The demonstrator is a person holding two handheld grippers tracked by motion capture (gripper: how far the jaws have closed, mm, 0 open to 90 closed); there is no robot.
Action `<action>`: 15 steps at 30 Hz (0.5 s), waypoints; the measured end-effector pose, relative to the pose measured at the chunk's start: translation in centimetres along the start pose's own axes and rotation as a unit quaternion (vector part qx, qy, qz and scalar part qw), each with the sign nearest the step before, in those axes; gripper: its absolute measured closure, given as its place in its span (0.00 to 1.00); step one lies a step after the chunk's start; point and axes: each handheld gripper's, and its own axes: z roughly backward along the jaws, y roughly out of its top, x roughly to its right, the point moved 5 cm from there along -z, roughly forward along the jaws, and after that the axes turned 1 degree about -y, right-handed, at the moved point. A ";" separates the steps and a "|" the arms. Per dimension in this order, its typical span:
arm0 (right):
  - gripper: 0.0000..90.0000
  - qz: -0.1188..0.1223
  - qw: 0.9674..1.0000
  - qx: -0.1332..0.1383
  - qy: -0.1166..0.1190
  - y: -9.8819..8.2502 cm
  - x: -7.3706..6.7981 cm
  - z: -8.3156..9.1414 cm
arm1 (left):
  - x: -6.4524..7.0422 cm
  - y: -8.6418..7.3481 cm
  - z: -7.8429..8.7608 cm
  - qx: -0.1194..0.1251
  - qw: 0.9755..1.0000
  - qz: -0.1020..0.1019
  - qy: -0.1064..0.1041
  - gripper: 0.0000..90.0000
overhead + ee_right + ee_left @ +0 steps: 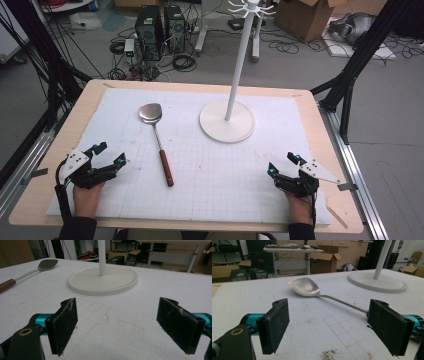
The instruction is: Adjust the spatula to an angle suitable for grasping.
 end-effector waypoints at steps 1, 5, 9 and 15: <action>0.18 0.000 1.000 0.000 0.000 0.0 0.0 0.0 | 0.0 0.0 0.0 -0.001 1.000 -0.001 0.001 0.20; 0.18 -0.002 1.000 0.001 -0.001 0.0 0.0 0.0 | 0.0 0.0 -0.1 -0.001 1.000 0.001 0.003 0.20; 0.18 -0.007 1.000 0.002 0.000 0.0 0.1 0.0 | -0.1 0.0 -0.1 -0.003 1.000 0.003 0.005 0.20; 0.18 -0.006 1.000 0.000 0.001 0.0 0.1 0.0 | 0.0 0.0 -0.2 -0.007 1.000 0.000 0.009 0.21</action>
